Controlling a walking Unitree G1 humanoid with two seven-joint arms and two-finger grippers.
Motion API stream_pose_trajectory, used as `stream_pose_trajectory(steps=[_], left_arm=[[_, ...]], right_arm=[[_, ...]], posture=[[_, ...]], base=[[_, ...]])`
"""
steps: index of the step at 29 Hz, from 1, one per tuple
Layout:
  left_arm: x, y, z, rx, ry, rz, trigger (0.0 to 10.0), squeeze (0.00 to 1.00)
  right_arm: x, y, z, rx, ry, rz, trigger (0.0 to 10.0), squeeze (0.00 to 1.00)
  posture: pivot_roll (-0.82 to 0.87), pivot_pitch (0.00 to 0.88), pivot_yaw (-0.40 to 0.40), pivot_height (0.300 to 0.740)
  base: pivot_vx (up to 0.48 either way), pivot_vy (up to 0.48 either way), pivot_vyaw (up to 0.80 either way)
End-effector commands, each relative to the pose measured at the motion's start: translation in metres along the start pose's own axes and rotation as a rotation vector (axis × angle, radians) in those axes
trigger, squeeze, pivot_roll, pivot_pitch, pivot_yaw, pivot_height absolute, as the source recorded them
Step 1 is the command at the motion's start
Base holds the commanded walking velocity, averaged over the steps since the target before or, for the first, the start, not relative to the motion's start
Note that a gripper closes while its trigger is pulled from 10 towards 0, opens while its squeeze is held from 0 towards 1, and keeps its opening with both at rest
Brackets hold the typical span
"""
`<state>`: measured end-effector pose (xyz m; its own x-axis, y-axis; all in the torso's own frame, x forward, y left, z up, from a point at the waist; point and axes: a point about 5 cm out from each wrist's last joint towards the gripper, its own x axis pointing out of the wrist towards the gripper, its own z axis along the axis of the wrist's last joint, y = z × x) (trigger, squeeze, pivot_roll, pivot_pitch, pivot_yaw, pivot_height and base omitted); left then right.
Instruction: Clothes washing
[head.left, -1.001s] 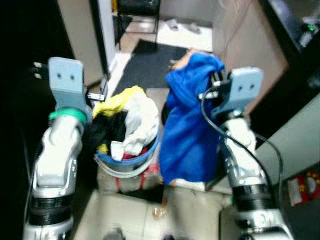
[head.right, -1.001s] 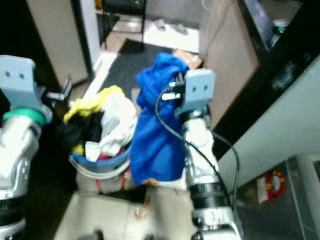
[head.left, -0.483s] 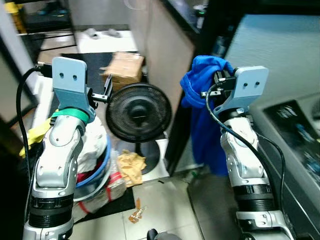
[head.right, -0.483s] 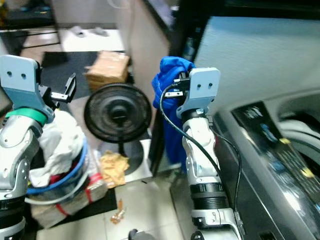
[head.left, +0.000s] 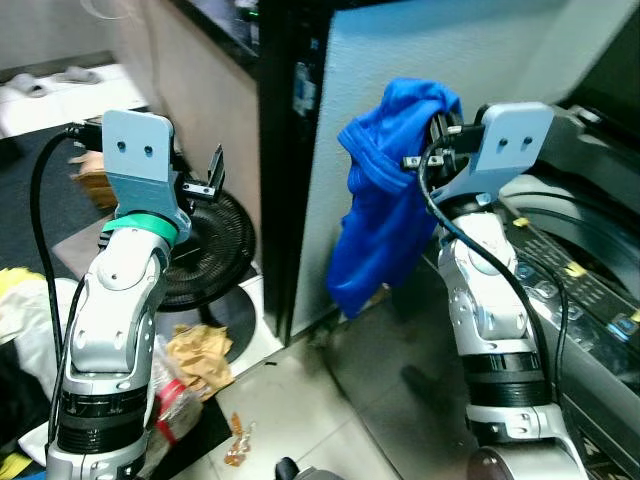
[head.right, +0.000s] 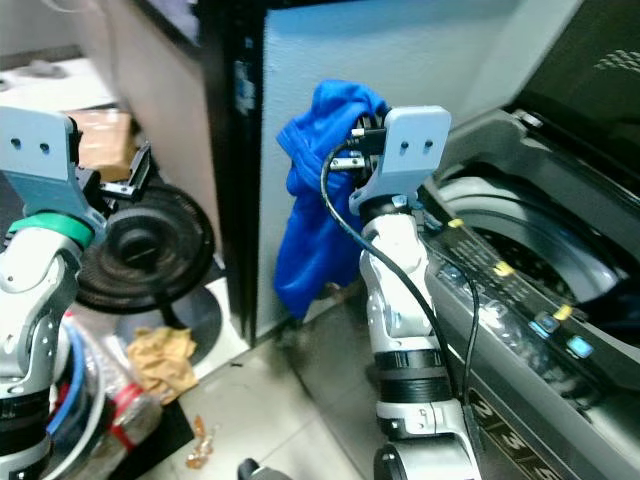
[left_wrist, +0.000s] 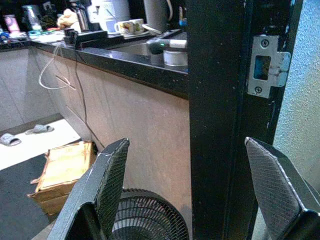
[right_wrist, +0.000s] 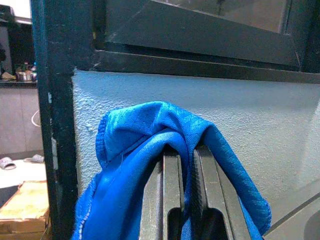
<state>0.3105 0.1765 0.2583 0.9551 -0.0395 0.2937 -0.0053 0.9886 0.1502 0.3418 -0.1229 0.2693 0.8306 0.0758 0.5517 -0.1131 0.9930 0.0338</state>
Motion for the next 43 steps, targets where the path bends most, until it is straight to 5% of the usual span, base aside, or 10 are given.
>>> stream_pose_trajectory(steps=[1,36,43], left_arm=[[-0.001,-0.003,0.003,0.012,-0.007,-0.01,10.0,0.0],[-0.001,0.002,0.009,0.053,-0.032,0.02,10.0,0.0],[-0.001,0.003,0.009,0.045,-0.025,0.028,10.0,0.0]], right_arm=[[0.005,0.001,0.01,0.023,-0.041,-0.001,10.0,0.0],[0.017,0.002,0.022,0.3,-0.057,-0.011,10.0,0.0],[0.016,0.004,0.02,0.296,-0.042,-0.001,10.0,0.0]], posture=[[0.09,0.007,-0.021,0.74],[0.12,0.0,-0.026,0.74],[0.12,0.0,-0.027,0.74]], base=[[0.0,0.0,-0.8],[0.0,0.0,-0.8],[0.218,0.34,-0.8]])
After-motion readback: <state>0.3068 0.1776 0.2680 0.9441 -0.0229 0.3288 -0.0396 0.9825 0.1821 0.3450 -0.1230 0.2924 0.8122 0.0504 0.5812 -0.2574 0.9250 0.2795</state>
